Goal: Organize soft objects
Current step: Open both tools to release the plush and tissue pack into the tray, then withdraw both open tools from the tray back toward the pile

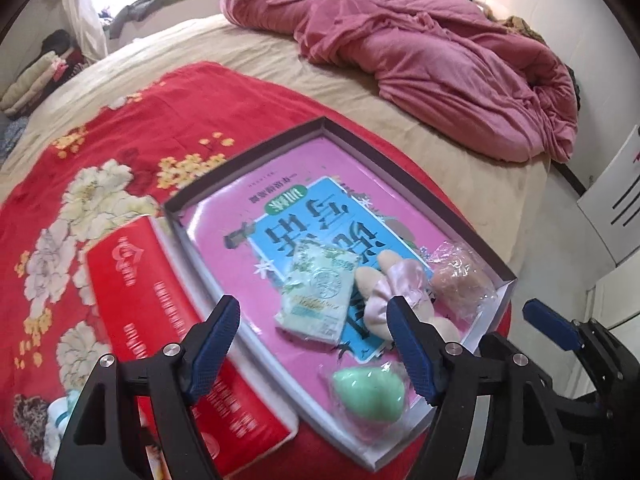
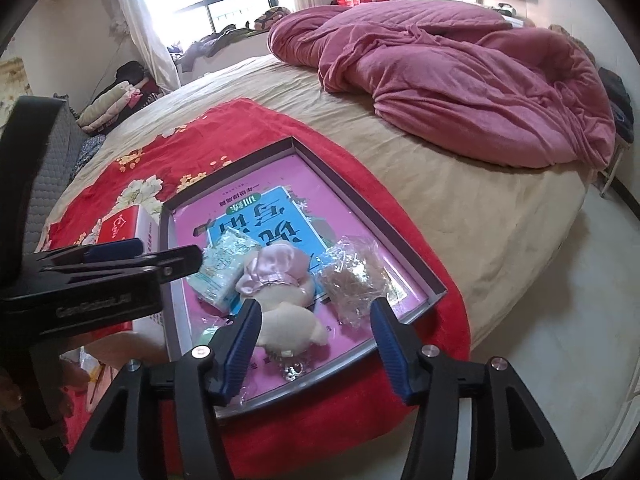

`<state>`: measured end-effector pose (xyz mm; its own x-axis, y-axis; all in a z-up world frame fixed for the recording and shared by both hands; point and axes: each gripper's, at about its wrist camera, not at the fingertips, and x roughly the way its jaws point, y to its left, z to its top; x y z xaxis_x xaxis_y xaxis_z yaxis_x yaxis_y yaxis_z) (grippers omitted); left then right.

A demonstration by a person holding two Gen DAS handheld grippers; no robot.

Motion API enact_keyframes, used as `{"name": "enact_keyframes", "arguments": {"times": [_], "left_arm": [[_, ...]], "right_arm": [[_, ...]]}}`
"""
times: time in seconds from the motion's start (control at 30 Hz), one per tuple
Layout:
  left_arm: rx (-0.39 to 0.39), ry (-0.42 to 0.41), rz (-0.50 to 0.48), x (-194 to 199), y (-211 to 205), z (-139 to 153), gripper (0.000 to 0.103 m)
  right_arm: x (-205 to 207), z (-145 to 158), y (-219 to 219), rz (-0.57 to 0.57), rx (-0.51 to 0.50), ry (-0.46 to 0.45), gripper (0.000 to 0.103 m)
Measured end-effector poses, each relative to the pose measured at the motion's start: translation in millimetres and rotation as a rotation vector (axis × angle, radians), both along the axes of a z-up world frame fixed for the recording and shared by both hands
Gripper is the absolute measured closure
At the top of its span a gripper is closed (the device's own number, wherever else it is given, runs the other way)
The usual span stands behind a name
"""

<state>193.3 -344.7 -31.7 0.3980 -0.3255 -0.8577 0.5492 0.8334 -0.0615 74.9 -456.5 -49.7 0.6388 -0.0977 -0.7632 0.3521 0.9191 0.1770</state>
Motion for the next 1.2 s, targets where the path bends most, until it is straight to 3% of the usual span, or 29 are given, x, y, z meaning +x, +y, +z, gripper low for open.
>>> {"name": "enact_keyframes", "arguments": {"times": [0.5,1.2], "left_arm": [[-0.051,-0.092,0.091,-42,81,48,0.026],[-0.103,-0.154,0.205,-83,184,88,0.025]], "right_arm": [[-15,49,36,0.009,-0.077,-0.057,0.030],[-27,90,111,0.079,-0.129,-0.105,0.026]]}}
